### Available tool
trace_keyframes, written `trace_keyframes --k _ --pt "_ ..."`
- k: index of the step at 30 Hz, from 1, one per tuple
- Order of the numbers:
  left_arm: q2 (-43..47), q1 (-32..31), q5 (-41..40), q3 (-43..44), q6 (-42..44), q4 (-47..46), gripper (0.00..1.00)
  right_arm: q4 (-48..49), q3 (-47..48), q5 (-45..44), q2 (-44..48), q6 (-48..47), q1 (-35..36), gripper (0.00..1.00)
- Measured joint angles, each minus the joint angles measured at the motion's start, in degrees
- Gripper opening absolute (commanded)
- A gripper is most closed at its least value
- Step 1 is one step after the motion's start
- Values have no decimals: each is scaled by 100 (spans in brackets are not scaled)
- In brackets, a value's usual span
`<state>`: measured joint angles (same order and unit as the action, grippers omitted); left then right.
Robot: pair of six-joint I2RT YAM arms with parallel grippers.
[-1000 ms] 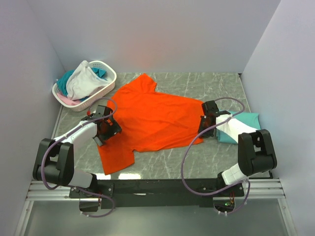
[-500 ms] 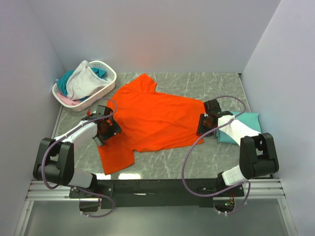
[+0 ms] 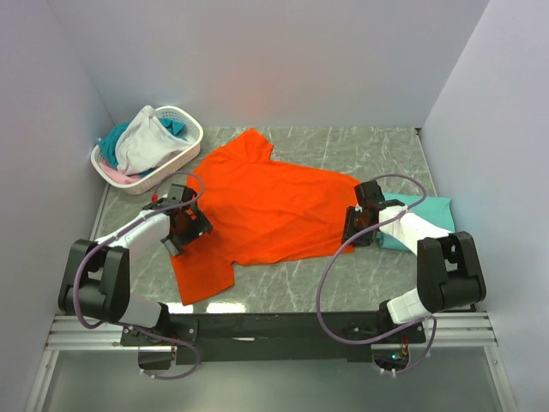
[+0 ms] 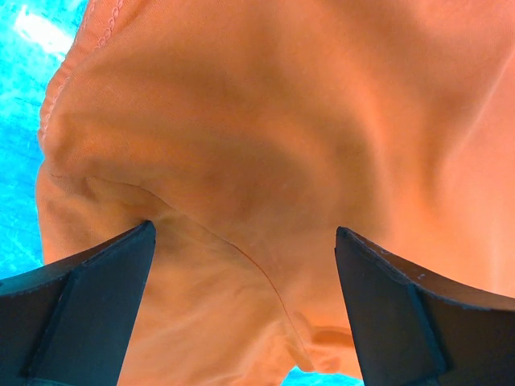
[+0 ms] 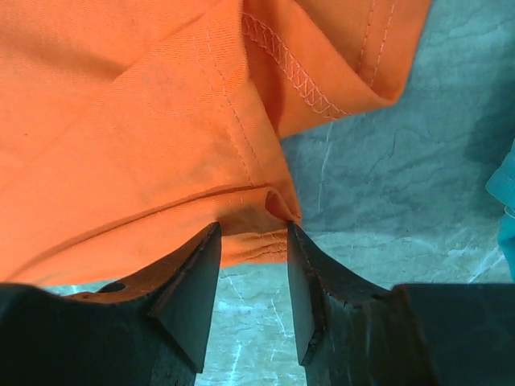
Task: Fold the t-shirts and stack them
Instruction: Flatten the tshirt out
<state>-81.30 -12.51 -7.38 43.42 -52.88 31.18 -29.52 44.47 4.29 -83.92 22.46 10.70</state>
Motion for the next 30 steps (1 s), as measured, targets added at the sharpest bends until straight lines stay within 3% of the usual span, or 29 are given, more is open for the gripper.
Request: trace_keyframes --k 3,5,6,8,17,30 --pt "-7 0 0 0 0 -2 99 24 -2 39 0 -33 0 37" --pt "-9 0 0 0 0 0 99 55 -2 120 0 -81 0 24" --pt "-9 0 0 2 0 0 99 66 -2 149 0 -96 0 11" --pt "-9 0 2 11 -2 0 99 85 -2 199 0 -125 0 0" --pt "-11 0 0 35 -37 4 99 28 -146 66 168 -4 0 0" --pt "-20 0 4 35 -39 -4 99 -603 -693 -234 1554 514 -57 0"
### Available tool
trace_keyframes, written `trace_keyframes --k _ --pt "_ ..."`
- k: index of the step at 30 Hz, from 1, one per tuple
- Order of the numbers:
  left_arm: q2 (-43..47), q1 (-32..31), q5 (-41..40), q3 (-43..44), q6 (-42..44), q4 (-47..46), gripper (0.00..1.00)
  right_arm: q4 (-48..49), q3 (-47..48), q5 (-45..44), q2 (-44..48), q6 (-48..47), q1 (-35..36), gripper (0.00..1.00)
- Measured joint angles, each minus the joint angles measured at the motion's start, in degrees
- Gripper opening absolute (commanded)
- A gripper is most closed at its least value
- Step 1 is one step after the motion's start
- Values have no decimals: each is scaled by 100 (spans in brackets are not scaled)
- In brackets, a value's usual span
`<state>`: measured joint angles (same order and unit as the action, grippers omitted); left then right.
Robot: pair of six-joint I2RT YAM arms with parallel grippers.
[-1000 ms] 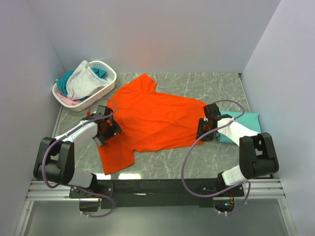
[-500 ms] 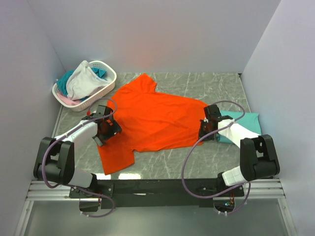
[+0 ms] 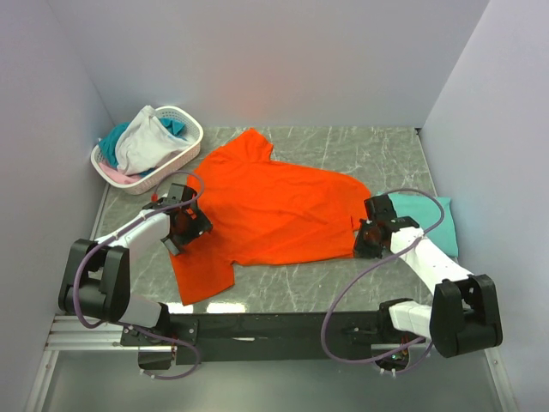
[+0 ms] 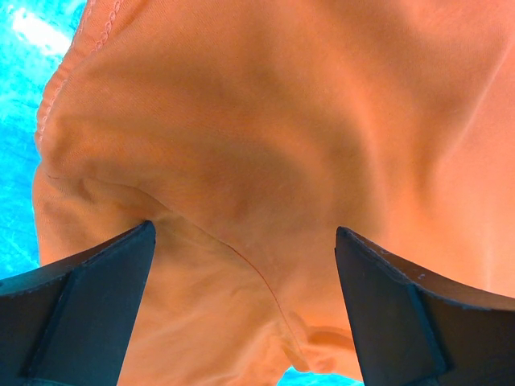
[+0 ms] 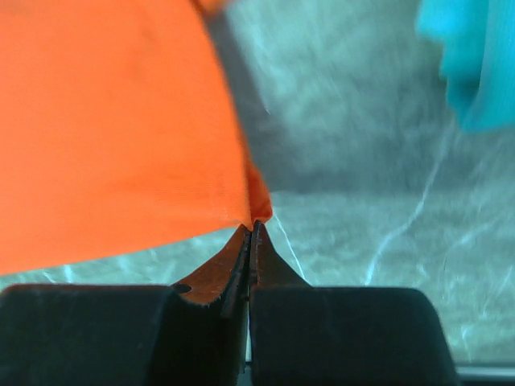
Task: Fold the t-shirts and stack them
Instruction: Flatten the tshirt out
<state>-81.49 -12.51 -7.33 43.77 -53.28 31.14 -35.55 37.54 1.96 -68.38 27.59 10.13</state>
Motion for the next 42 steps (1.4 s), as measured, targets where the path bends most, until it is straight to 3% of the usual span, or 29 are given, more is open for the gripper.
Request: trace_keyframes --k 15,23,30,35,42 --pt "2 0 0 20 0 42 99 33 153 66 -461 151 -37 0" --pt "483 0 -39 332 -136 809 99 284 389 76 -953 129 -98 0" --pt "1735 -114 9 -68 -793 1709 100 498 389 195 -1032 44 -205 0" --pt "2404 -568 105 -634 -1563 2430 99 664 334 308 -1058 -66 -267 0" --pt "3003 -1241 256 -1231 -2682 3073 89 804 299 551 -1128 -157 -317 0"
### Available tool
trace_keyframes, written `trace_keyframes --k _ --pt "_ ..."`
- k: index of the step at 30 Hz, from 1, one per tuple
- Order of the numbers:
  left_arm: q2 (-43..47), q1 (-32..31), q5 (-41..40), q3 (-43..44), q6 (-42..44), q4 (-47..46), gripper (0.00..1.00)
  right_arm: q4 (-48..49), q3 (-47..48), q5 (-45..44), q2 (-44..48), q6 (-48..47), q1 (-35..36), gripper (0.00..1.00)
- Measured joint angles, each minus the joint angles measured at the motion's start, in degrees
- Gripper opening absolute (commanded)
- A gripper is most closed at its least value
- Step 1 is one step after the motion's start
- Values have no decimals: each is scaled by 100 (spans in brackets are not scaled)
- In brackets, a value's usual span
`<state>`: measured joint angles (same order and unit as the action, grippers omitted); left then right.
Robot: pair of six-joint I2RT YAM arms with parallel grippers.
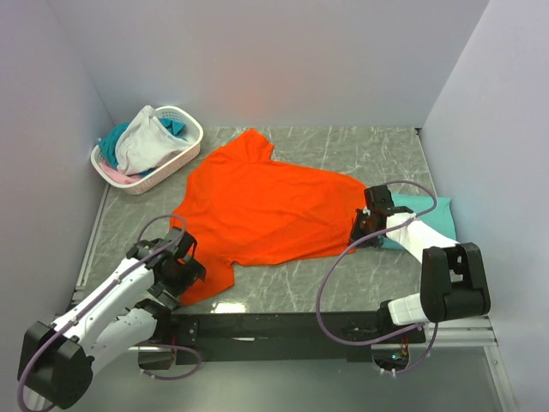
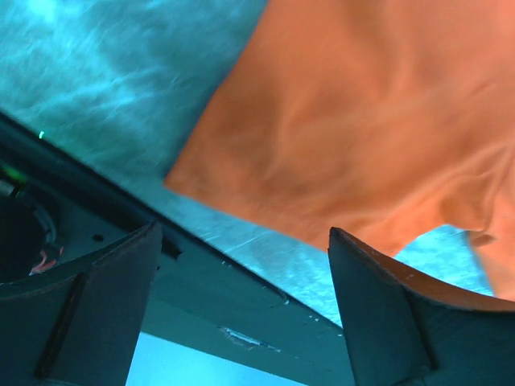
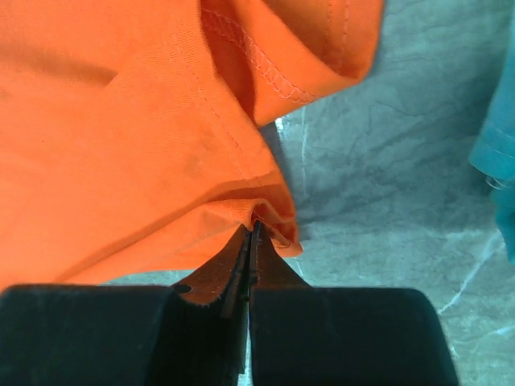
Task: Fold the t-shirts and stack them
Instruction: Flatten the tshirt out
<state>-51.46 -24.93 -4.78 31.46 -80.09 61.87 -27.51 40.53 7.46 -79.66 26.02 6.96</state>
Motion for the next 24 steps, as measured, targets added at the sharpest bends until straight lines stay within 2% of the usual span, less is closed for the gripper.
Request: trace_keyframes --k 6,13,16,20,24 --pt "-24 -348 -94 -44 -610 205 84 66 -9 142 -42 -22 -11 0" --pt "-1019 -485 -315 214 -828 219 79 85 -11 195 -42 -39 -48 0" --pt "-1215 -507 -315 221 -828 76 73 85 -11 234 -42 -42 -74 0" --pt "-1252 -520 -280 -7 -850 -308 65 83 -11 256 -39 -42 -96 0" --pt "-999 -560 -129 -302 -992 -619 62 85 -11 275 -17 -46 -114 0"
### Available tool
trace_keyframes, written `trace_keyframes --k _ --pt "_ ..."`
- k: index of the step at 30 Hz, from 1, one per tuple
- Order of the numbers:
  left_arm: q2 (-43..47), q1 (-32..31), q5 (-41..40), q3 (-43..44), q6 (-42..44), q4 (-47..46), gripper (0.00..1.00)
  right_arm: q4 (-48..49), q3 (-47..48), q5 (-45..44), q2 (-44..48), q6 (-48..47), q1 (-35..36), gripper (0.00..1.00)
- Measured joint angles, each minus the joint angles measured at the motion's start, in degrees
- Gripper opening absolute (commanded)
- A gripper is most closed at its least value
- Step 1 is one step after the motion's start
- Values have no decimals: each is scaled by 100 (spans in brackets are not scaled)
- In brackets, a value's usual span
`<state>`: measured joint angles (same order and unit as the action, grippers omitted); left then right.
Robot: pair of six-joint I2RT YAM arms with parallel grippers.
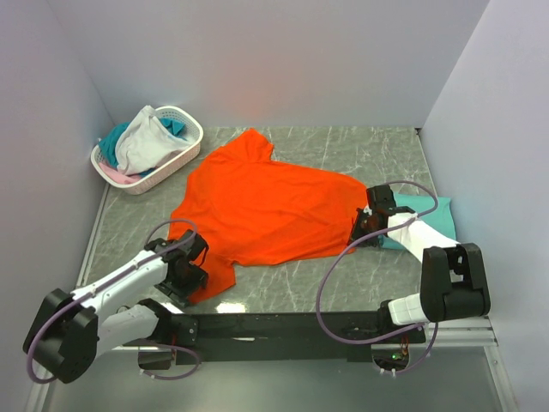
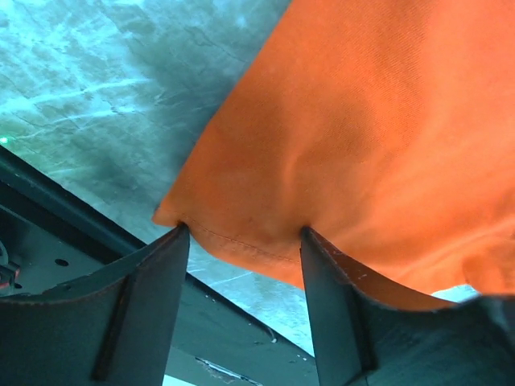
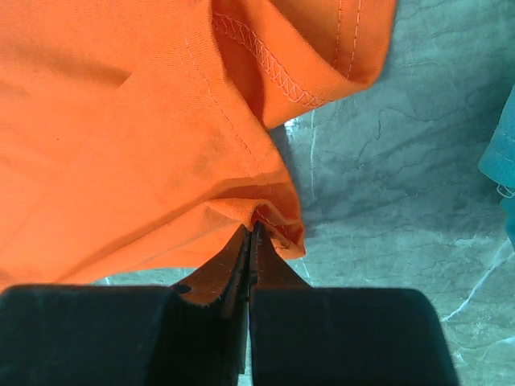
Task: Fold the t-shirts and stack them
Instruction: Flatten the tshirt out
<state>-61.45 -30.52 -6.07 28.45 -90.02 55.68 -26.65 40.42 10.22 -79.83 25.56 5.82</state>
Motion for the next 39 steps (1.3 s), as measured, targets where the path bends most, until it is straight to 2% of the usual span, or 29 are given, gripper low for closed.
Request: trace_keyframes --k 4,7,8,11,14,17,20,26,33,39 --pt "251 -74 -28 -151 -109 -7 52 0 -2 22 35 -13 -4 0" --pt "284 -122 -2 -170 -157 33 34 -2 -4 22 76 -15 -4 0" --pt "275 -140 15 -168 -179 28 22 0 -4 22 96 -15 -7 0" --pt "240 -184 24 -142 -271 -20 1 2 -9 22 168 -20 -9 0" --pt "236 -219 -74 -55 -315 17 1 11 -44 55 313 -90 -11 0" --pt "299 -240 -535 236 -372 262 1 55 -76 157 632 -170 -11 0" --pt "623 -240 -1056 1001 -313 516 1 118 -81 234 1272 -229 -11 0" --pt "1154 -240 -2111 2706 264 339 1 76 160 142 2334 -245 -11 0" --pt "1141 -240 -3130 4669 1475 -111 1 -98 1357 -7 3086 -68 -9 0" --pt "1377 -243 -3303 5654 2872 -1110 1 -238 2903 -337 3445 28 -11 0"
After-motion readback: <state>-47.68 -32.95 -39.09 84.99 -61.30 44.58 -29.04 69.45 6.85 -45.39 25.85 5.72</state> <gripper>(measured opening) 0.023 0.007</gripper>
